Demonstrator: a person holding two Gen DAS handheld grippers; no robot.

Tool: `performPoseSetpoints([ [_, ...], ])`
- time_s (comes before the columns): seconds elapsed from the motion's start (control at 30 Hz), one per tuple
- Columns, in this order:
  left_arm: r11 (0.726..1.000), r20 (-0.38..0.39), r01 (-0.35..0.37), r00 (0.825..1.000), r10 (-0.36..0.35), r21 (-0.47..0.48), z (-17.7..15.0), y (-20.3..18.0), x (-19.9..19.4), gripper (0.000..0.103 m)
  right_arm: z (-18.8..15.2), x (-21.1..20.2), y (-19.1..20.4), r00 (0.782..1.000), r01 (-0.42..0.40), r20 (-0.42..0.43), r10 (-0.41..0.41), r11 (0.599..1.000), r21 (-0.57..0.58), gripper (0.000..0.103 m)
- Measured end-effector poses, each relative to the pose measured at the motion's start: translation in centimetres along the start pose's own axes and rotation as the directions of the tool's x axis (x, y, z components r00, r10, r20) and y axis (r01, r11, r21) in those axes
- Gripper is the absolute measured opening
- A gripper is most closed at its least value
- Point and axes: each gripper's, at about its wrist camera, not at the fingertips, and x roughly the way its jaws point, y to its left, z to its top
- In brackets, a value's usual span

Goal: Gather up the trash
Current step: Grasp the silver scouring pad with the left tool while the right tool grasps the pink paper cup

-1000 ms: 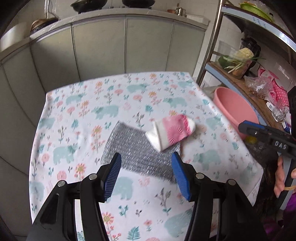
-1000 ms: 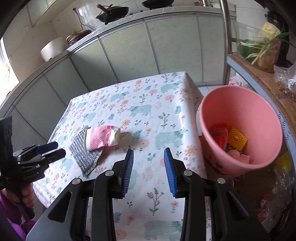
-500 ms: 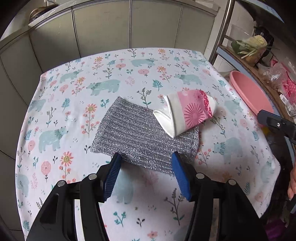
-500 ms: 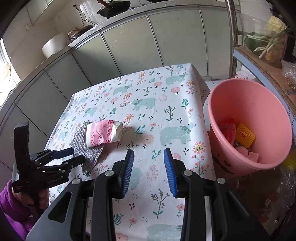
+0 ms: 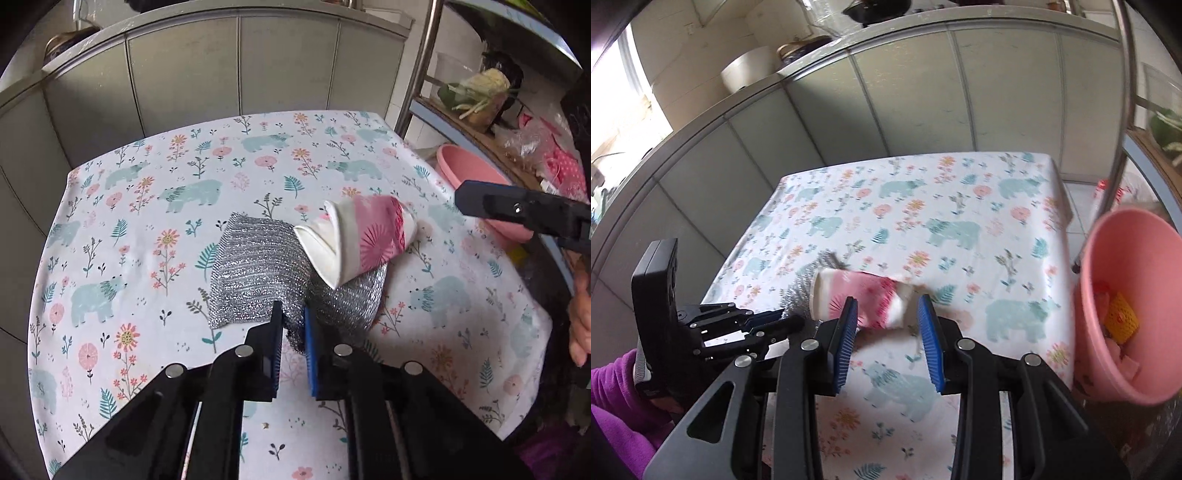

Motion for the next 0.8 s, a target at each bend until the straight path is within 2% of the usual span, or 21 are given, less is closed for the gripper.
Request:
performPoseSetpoints([
  [0.13,1.000,0.035,0.003,0.999,-0.002,-0.025,0.3,1.5,-1.7,0.010,1.2,1.4,1.1,0.998,-0.035,-0.050,0.030,0.994,-0.102,0.035],
  [0.17,0.999,0.040,0.001,0.999,0.000,-0.033,0.4,1.9,-2.1,0.010,1.7,2.0,1.4,0.995,-0.063,-0.085,0.051,0.987,-0.145,0.036],
  [0.2,0.999,0.043,0.003,0.999,-0.001,-0.049,0.4,2.4,-2.4,0.010,1.9,2.4,1.7,0.992,-0.078,-0.110,0.059,0.981,-0.175,0.044],
  [0.3,0.997,0.047,0.001,0.999,0.003,-0.080,0.4,3.6,-2.7,0.010,2.7,3.8,2.7,0.984,-0.089,-0.173,0.039,0.953,-0.290,0.047],
  [0.4,0.994,0.046,-0.008,0.999,0.013,-0.107,0.4,4.6,-2.5,0.010,3.3,4.9,3.4,0.981,-0.075,-0.195,-0.001,0.920,-0.385,0.048],
  [0.57,0.990,0.039,-0.008,0.999,0.013,-0.141,0.9,5.5,-1.7,0.010,3.7,7.4,3.9,0.966,-0.101,-0.257,-0.016,0.894,-0.436,0.048],
  [0.63,0.989,0.039,-0.002,0.999,0.008,-0.149,1.2,5.8,-1.4,0.010,3.1,8.5,4.0,0.957,-0.088,-0.285,-0.053,0.883,-0.460,0.049],
  [0.73,0.988,0.040,-0.004,0.999,0.010,-0.153,1.5,6.0,-1.0,0.010,2.8,9.6,3.4,0.956,-0.051,-0.279,-0.089,0.888,-0.456,0.049],
  [0.8,0.987,0.039,-0.005,0.999,0.011,-0.160,1.7,6.2,-0.8,0.010,3.1,9.9,2.7,0.960,-0.032,-0.267,-0.090,0.906,-0.421,0.049],
])
